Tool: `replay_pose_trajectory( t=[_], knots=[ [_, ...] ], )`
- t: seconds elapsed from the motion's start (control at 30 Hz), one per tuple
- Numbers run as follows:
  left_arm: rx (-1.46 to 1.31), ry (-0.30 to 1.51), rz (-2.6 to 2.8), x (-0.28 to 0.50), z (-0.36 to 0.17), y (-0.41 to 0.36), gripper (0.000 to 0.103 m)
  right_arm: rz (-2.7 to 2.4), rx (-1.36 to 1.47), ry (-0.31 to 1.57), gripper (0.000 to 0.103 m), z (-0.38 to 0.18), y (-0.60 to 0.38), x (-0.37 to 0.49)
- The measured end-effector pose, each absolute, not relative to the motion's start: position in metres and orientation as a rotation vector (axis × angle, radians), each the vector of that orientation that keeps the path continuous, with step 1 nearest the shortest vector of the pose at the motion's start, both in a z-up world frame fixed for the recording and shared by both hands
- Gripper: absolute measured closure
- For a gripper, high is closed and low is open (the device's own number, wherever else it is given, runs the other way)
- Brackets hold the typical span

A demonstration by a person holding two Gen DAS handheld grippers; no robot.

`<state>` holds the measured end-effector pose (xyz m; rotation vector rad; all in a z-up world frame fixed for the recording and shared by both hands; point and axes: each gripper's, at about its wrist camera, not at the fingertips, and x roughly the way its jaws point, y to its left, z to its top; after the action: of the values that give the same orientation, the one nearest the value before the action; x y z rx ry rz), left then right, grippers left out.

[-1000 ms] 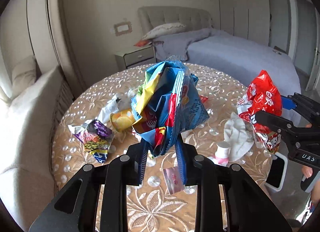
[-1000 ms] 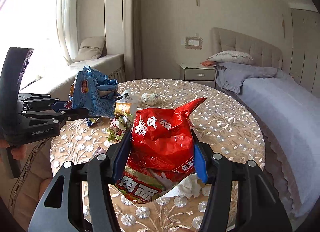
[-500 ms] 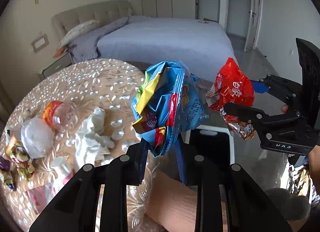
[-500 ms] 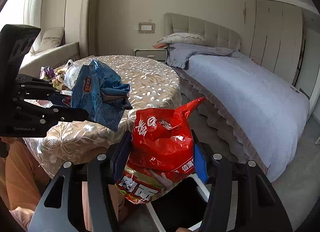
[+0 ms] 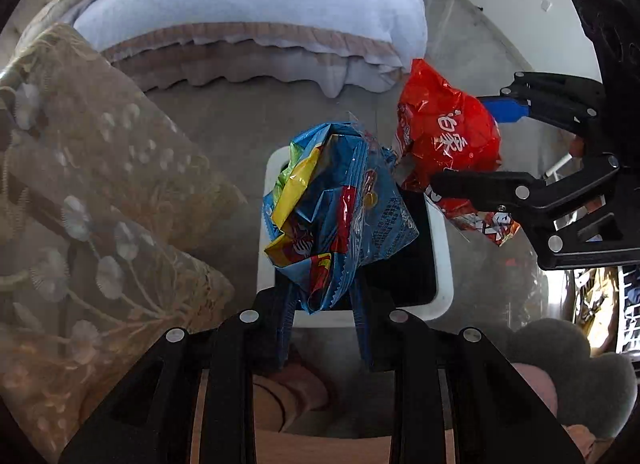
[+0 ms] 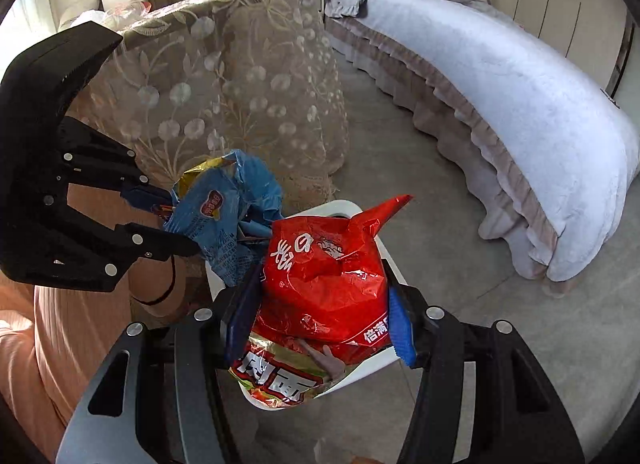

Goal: Collect trash
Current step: 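Carry both bags to the white bin and open both tools to drop them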

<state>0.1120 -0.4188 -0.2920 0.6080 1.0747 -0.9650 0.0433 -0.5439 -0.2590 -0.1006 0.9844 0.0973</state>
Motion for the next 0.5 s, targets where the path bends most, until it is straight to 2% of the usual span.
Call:
replay_pose_trajectory(
  t=[0.1,0.13,0.17,0.2,0.23,0.3,0.5],
  knots=[
    [0.675,1.078,-1.005,0.118,-0.317,-0.433,0.076,0.15,-0.092,1.052,0.044,-0.282,-0.56,0.048],
    [0.698,1.089,-1.028,0.117,-0.325,-0.437,0.076,0.163,-0.095,1.068,0.041,-0.289,-0.564,0.05],
    [0.723,1.105,-1.05,0.117,-0.333,-0.441,0.075,0.203,-0.085,1.097,0.018,-0.299,-0.569,0.052],
    [0.748,1.126,-1.064,0.117,-0.341,-0.443,0.068,0.234,-0.076,1.127,0.002,-0.307,-0.573,0.053],
    [0.784,1.167,-1.072,0.122,-0.353,-0.451,0.042,0.266,-0.064,1.153,0.004,-0.315,-0.579,0.055],
    [0.803,1.206,-1.053,0.126,-0.362,-0.457,0.005,0.289,-0.049,1.207,0.004,-0.326,-0.585,0.058],
    [0.74,1.157,-1.073,0.13,-0.344,-0.455,0.005,0.3,-0.083,1.189,0.004,-0.33,-0.583,0.056]
  ],
)
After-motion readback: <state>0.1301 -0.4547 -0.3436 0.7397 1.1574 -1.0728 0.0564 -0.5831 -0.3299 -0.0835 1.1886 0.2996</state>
